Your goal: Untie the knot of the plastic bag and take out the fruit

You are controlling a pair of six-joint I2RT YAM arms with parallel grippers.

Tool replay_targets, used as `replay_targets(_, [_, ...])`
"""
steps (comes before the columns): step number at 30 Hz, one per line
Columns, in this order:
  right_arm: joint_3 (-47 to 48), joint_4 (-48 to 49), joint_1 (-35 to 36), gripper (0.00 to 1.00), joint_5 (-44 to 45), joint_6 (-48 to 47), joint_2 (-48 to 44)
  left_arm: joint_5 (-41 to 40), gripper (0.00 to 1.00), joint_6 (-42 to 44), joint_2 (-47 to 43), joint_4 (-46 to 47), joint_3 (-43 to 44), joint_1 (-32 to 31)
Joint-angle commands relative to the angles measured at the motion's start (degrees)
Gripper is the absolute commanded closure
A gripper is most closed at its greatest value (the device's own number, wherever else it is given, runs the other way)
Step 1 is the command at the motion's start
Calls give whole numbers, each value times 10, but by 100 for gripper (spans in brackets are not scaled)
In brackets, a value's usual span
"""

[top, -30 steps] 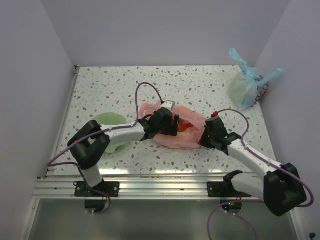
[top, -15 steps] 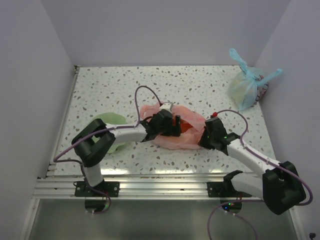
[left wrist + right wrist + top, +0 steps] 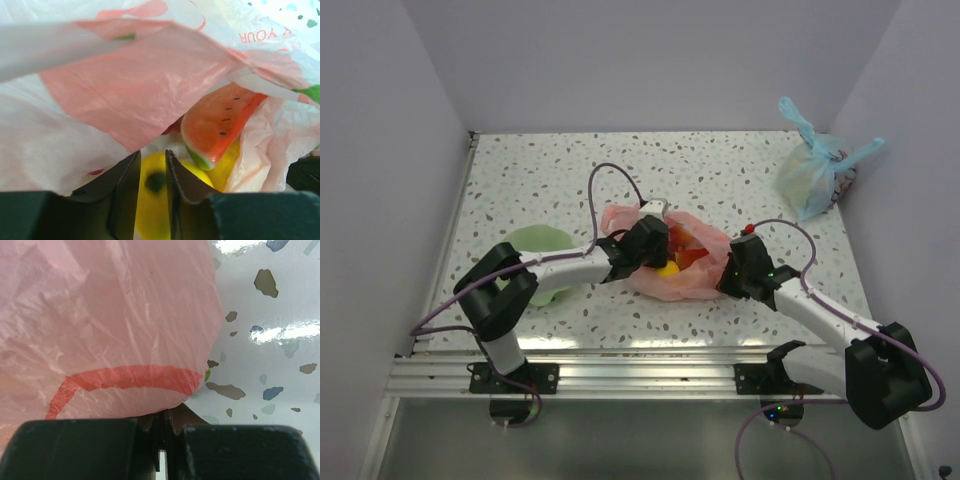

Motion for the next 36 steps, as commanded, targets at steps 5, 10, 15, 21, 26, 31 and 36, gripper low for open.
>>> replay_targets(5, [-2, 9, -3, 100, 5, -6, -15, -52, 74, 64, -47, -43, 23, 13])
replay_targets(10, [8, -2, -3, 100, 23, -15, -18, 3, 43, 53, -67, -61, 7, 13])
replay_targets(15, [7, -17, -3, 100, 26, -18, -22, 44, 39, 20, -76, -48, -39, -20])
replay_targets(21, [0, -14, -3, 100, 19, -10, -20, 29, 51, 24, -60, -61, -70, -71])
replay_targets(26, [-4, -6, -3, 100, 9, -3, -13, 5, 54, 13, -36, -68, -77, -86])
replay_targets(31, [-9, -5, -3, 100, 6, 0, -14, -4, 24, -12, -28, -51, -82, -89])
replay_targets(36, [-9, 0, -3, 100, -3, 4, -13, 1, 4, -12, -37, -42, -79, -89])
